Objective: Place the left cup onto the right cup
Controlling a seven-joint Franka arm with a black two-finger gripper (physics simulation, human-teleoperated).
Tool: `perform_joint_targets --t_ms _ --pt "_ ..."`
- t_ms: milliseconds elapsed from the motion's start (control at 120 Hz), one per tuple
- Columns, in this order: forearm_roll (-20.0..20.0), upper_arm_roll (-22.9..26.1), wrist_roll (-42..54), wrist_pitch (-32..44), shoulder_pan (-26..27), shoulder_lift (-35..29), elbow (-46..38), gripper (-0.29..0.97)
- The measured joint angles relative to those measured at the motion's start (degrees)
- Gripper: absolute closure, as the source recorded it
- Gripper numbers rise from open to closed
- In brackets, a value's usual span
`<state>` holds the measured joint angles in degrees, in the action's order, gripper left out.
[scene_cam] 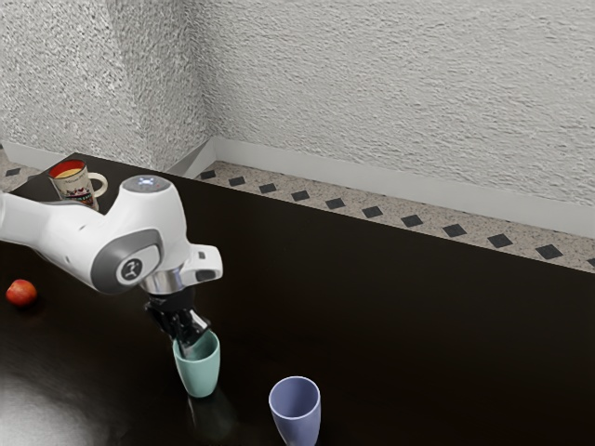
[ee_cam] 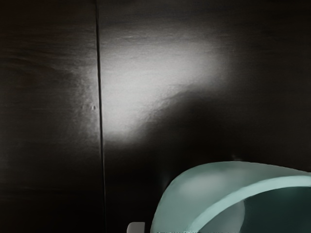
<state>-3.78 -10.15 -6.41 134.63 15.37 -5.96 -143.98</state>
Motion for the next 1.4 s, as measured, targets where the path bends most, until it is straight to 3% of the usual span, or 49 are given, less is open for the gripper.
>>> perform_joint_targets --t_ms 350,608,983,1400 --pt "-0.3 0.8 -0.7 -6.7 0.9 -0.3 11.7 0.78" --pt "0.3 7.2 -1.2 -13.3 1.4 -0.5 20.4 0.78" --pt "1.5 19.5 -4.3 -15.6 3.2 -0.6 20.9 0.78" --pt "2.4 20.2 -8.2 -16.0 5.0 -7.4 14.0 0.78"
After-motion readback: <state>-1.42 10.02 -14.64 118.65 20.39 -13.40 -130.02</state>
